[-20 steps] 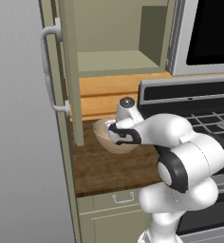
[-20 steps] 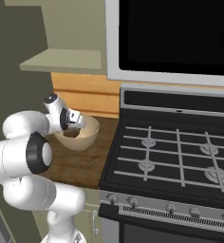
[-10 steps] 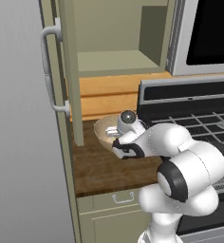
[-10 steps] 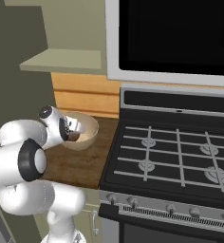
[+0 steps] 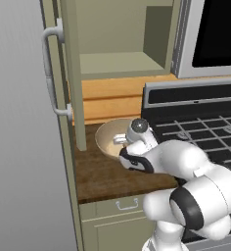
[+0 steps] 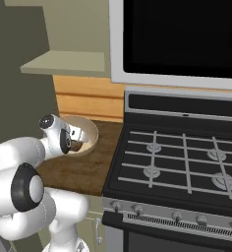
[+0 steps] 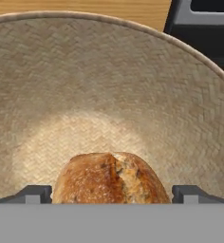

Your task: Open the cabinet, pick up the bread from the cabinet and place it in the basket. Then move the basket to the dining counter.

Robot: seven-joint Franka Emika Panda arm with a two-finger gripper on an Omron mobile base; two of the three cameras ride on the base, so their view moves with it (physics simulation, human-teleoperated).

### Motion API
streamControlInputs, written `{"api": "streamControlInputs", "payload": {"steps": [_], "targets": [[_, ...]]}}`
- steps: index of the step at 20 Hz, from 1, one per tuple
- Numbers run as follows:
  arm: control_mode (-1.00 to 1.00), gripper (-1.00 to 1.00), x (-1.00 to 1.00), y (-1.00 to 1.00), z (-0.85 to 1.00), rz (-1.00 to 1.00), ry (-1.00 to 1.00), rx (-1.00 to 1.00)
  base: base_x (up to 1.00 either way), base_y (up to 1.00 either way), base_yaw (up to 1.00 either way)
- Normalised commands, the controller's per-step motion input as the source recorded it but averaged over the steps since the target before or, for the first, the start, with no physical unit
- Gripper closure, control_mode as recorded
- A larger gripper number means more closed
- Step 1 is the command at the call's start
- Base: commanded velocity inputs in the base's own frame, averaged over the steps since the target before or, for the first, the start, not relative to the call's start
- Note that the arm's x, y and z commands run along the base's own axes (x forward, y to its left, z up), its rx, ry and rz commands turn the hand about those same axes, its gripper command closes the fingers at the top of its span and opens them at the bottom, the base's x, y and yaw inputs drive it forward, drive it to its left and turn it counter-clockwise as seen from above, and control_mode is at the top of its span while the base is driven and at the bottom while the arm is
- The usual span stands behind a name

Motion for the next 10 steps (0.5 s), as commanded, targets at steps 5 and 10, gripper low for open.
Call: {"api": "streamControlInputs", "payload": {"steps": [5,10], "targets": [[-1.0,-1.0,0.1,-0.03,0.27,0.0,0.09,0.0,0.0,0.0,0.0],[-1.0,-1.0,0.33,-0.14,0.01,-0.14,0.01,0.0,0.0,0.0,0.0]]}}
